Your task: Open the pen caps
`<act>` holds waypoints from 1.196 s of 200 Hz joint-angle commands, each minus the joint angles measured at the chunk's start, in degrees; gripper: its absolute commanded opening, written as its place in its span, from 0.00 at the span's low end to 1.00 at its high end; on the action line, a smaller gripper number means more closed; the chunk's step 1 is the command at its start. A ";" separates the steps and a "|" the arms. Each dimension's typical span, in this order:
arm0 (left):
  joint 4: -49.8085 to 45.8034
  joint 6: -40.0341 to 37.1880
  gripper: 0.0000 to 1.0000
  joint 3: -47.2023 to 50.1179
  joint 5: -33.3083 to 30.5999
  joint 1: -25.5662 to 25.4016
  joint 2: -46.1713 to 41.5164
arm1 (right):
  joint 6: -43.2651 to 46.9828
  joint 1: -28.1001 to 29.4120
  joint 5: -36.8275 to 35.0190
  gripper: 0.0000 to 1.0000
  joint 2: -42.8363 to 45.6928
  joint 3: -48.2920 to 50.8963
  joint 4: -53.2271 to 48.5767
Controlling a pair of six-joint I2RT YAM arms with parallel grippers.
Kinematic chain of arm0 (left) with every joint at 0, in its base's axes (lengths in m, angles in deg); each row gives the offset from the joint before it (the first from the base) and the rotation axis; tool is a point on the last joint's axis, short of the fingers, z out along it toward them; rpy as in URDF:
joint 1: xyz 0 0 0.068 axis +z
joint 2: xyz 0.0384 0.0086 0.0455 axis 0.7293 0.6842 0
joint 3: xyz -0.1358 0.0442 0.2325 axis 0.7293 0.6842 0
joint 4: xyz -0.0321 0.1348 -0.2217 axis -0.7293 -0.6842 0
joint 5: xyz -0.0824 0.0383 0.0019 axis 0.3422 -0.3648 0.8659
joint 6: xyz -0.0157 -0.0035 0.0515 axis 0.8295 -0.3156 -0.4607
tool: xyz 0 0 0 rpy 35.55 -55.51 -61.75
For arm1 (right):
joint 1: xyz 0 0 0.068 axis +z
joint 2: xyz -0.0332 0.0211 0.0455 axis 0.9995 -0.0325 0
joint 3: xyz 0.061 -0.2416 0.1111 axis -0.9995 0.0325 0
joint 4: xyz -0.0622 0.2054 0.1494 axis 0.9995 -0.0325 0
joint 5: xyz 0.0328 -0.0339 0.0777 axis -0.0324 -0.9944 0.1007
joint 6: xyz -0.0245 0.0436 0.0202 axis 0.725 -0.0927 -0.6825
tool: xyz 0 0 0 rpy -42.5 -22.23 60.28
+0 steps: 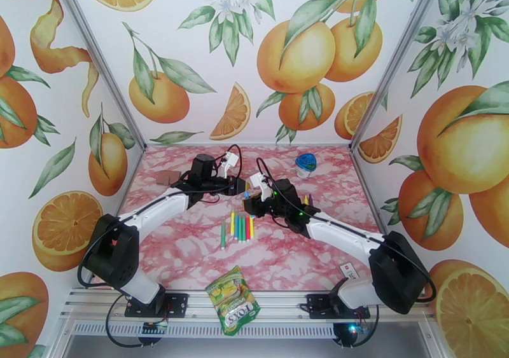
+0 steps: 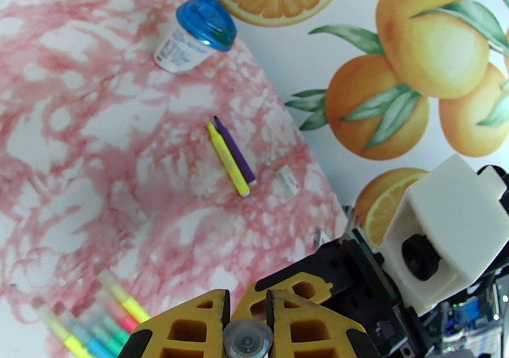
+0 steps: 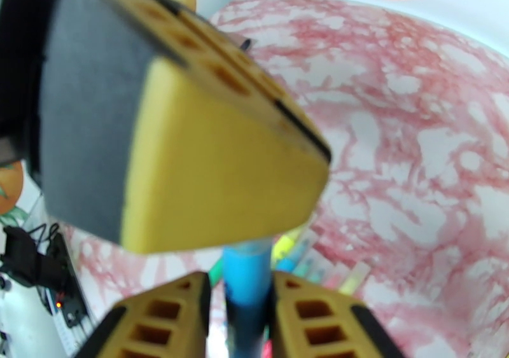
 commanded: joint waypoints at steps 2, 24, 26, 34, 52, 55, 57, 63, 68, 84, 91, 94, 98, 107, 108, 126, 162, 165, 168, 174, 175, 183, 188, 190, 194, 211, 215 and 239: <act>2.66 0.33 0.01 -2.02 0.90 -0.24 -0.40 | 1.17 0.58 1.46 0.30 -1.27 -0.79 -0.54; 2.59 0.41 0.00 -2.13 0.83 -0.24 -0.41 | 1.15 0.55 1.23 0.27 -1.46 -0.66 -0.24; 2.61 0.45 0.00 -2.13 0.84 -0.28 -0.42 | 1.21 0.53 1.14 0.27 -1.49 -0.69 -0.24; 2.70 0.57 0.00 -2.17 1.03 -0.21 -0.37 | 1.32 0.61 0.87 0.26 -1.60 -0.64 -0.24; 3.05 1.04 0.00 -2.43 1.34 -0.28 -0.16 | 1.61 0.60 0.47 0.23 -1.89 -0.65 -0.50; 2.94 1.12 0.00 -2.50 1.34 -0.20 -0.06 | 1.61 0.56 0.33 0.22 -1.88 -0.60 -0.46; 2.87 1.06 0.00 -2.56 1.34 -0.23 -0.03 | 1.59 0.59 0.30 0.22 -1.92 -0.57 -0.42; 2.58 1.03 0.00 -2.78 1.15 -0.24 0.09 | 1.59 0.54 0.34 0.21 -1.80 -0.38 -0.20; 2.38 1.02 0.00 -2.89 1.03 -0.19 0.19 | 1.61 0.58 0.30 0.20 -1.70 -0.17 0.04; 2.18 1.02 0.00 -3.07 0.58 -0.08 0.47 | 1.75 0.56 0.20 0.17 -1.28 0.31 0.29; 1.96 1.12 0.00 -3.20 0.11 -0.07 0.65 | 1.98 0.52 0.04 0.16 -1.07 0.49 0.29; 1.92 1.15 0.00 -3.18 -0.17 -0.07 0.63 | 2.19 0.56 0.03 0.16 -0.95 0.59 0.23; 1.87 1.19 0.00 -3.18 -0.58 -0.06 0.72 | 2.53 0.59 0.01 0.15 -0.84 0.78 0.21; 1.45 1.36 0.00 -3.40 -1.53 0.17 0.84 | 3.34 0.68 -0.29 0.14 -0.66 1.18 0.16; 1.37 1.37 0.00 -3.41 -1.68 0.18 0.87 | 3.44 0.64 -0.35 0.14 -0.61 1.16 0.14; 0.33 2.16 0.00 -4.19 -3.26 1.16 1.75 | 4.72 0.81 -0.67 0.12 -0.14 2.08 0.19; 2.29 5.77 0.00 -4.54 -4.44 4.15 3.93 | 5.73 0.87 -0.92 0.10 0.66 3.94 0.60; 2.42 5.76 0.00 -4.53 -4.44 4.29 4.15 | 5.74 0.80 -0.98 0.10 0.67 3.99 0.57; 2.51 5.80 0.00 -4.65 -4.38 4.47 4.37 | 5.77 0.83 -1.01 0.10 0.77 4.13 0.56; 2.46 5.84 0.00 -4.97 -4.49 4.78 4.85 | 5.80 0.80 -1.15 0.10 0.87 4.29 0.43; 2.45 5.84 0.00 -5.03 -4.52 4.82 4.98 | 5.77 0.79 -1.13 0.10 0.86 4.30 0.45; 2.14 5.89 0.00 -5.49 -4.70 5.20 5.51 | 5.99 0.89 -1.11 0.09 0.86 4.50 0.22; 1.90 5.83 0.00 -5.86 -4.90 5.37 5.89 | 6.03 0.87 -1.11 0.09 0.98 4.45 -0.02; 1.84 5.75 0.00 -6.03 -4.94 5.45 6.08 | 6.08 0.91 -1.11 0.09 0.99 4.47 -0.09; 1.40 5.62 0.00 -6.34 -5.18 5.55 6.29 | 6.08 0.80 -1.11 0.08 0.96 4.48 -0.29; -0.51 4.47 0.00 -7.91 -7.01 5.68 6.85 | 6.13 0.87 -1.33 0.08 1.17 4.78 -0.59; -0.87 4.28 0.00 -8.21 -7.50 5.73 6.96 | 6.18 0.89 -1.48 0.07 1.12 4.79 -0.71; -1.45 4.47 0.00 -9.39 -8.85 6.02 7.39 | 6.19 0.87 -1.84 0.06 1.06 5.08 -0.86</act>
